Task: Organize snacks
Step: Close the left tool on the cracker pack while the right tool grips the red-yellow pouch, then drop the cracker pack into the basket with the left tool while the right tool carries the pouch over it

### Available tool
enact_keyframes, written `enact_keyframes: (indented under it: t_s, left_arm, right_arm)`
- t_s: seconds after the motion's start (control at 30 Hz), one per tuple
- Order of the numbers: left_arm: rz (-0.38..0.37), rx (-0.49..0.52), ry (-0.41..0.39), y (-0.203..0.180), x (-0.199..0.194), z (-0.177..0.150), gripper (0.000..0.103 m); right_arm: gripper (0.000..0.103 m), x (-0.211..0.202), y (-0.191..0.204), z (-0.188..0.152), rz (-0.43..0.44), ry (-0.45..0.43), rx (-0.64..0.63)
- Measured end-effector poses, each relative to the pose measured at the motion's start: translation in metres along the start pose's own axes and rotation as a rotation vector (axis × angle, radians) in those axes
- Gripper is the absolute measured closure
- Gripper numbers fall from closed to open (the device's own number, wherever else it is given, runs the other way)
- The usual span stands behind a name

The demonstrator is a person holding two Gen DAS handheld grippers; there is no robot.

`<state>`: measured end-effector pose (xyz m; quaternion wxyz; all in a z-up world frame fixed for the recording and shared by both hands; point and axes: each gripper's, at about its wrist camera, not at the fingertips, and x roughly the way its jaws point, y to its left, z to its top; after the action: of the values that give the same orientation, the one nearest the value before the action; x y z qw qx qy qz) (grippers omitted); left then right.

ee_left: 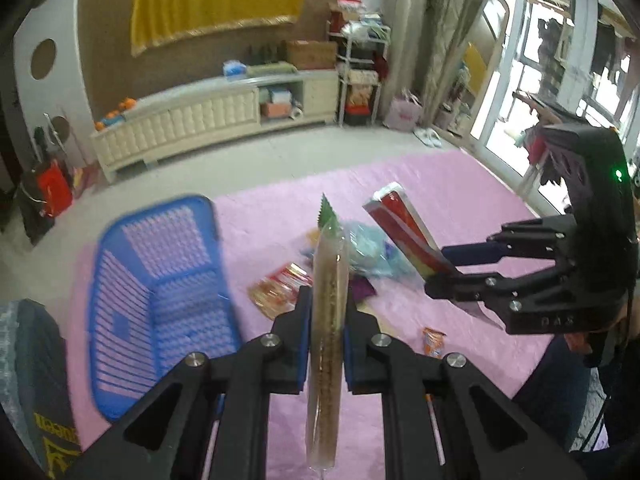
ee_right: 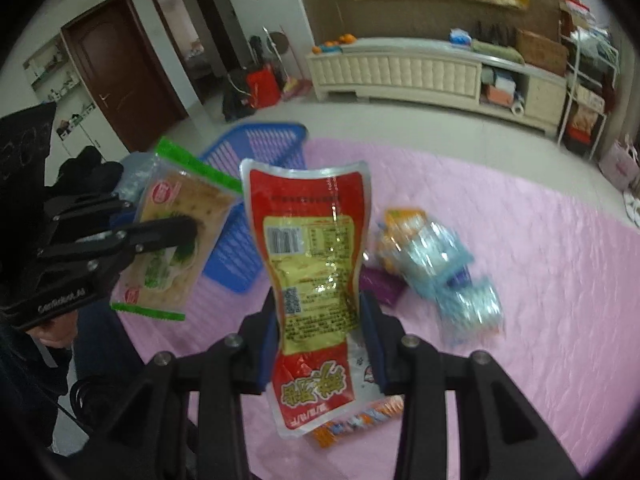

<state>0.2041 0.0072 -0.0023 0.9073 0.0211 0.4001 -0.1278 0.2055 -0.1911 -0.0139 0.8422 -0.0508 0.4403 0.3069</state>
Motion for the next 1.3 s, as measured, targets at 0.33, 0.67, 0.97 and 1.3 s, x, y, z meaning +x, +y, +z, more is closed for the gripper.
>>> enact_keyframes:
  t_s: [0.33, 0.67, 0.97, 1.3]
  left_arm:
    - [0.104, -0.078, -0.029, 0.083, -0.032, 0.017, 0.091]
    - [0.148, -0.137, 0.003, 0.149, -0.021, 0.015, 0.091]
    - [0.106, -0.170, 0.051, 0.179, 0.022, 0.008, 0.091]
    - [0.133, -0.153, 0.078, 0.181, 0.039, 0.010, 0.052]
  right_arm:
    - [0.060, 0.016, 0.060, 0.066, 0.016, -0.034, -0.108]
    - [0.060, 0.082, 0.100, 0.114, 0.006, 0.045, -0.153]
    - [0.060, 0.128, 0.092, 0.126, 0.004, 0.107, -0.122]
    - [0.060, 0.130, 0.092, 0.128, 0.000, 0.114, -0.126]
